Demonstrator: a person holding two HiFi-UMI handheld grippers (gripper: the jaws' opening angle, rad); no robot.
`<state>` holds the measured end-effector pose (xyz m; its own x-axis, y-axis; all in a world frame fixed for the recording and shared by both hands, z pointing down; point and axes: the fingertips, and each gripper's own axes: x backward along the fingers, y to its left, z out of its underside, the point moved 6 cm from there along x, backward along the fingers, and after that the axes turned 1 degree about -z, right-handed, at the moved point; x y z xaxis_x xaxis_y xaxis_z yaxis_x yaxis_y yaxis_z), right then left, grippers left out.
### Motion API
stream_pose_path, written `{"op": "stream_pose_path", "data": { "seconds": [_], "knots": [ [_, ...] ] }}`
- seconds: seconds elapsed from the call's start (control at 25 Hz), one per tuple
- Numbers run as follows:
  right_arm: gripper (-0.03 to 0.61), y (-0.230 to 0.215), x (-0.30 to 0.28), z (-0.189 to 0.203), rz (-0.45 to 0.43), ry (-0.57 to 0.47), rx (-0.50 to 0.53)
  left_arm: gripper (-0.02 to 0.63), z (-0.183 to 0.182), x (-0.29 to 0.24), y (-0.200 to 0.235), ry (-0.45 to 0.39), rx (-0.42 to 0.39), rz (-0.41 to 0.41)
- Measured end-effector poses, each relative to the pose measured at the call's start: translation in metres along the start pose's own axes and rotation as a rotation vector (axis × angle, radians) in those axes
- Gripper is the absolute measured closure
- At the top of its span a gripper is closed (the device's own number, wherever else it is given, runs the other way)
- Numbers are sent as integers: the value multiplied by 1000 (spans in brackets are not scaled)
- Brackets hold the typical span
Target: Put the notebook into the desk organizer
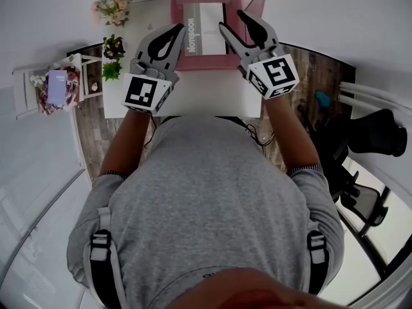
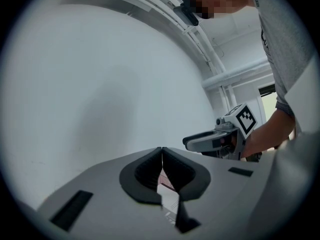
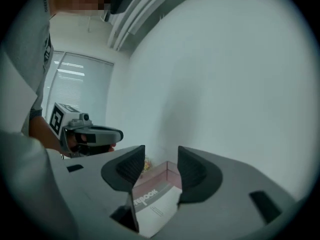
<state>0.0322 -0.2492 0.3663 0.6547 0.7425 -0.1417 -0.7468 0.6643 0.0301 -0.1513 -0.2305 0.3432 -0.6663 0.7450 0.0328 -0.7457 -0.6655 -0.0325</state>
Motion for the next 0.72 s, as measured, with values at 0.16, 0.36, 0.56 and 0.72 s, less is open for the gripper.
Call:
{"op": "stream_pose_path", "data": {
  "seconds": [0.16, 0.36, 0.56, 0.72],
  "knots": [
    [427, 2, 23, -19, -12, -98, 8, 594, -7, 5, -4, -19, -5, -12],
    [571, 10, 46, -22, 2, -136, 17, 594, -8, 12, -11, -24, -10, -12],
    [569, 14, 56, -16, 2, -139, 16, 594, -5, 13, -19, -18, -14, -13],
    [571, 15, 59, -13, 1, -128, 37, 594, -4, 11, -23, -11, -13, -20]
  ]
}}
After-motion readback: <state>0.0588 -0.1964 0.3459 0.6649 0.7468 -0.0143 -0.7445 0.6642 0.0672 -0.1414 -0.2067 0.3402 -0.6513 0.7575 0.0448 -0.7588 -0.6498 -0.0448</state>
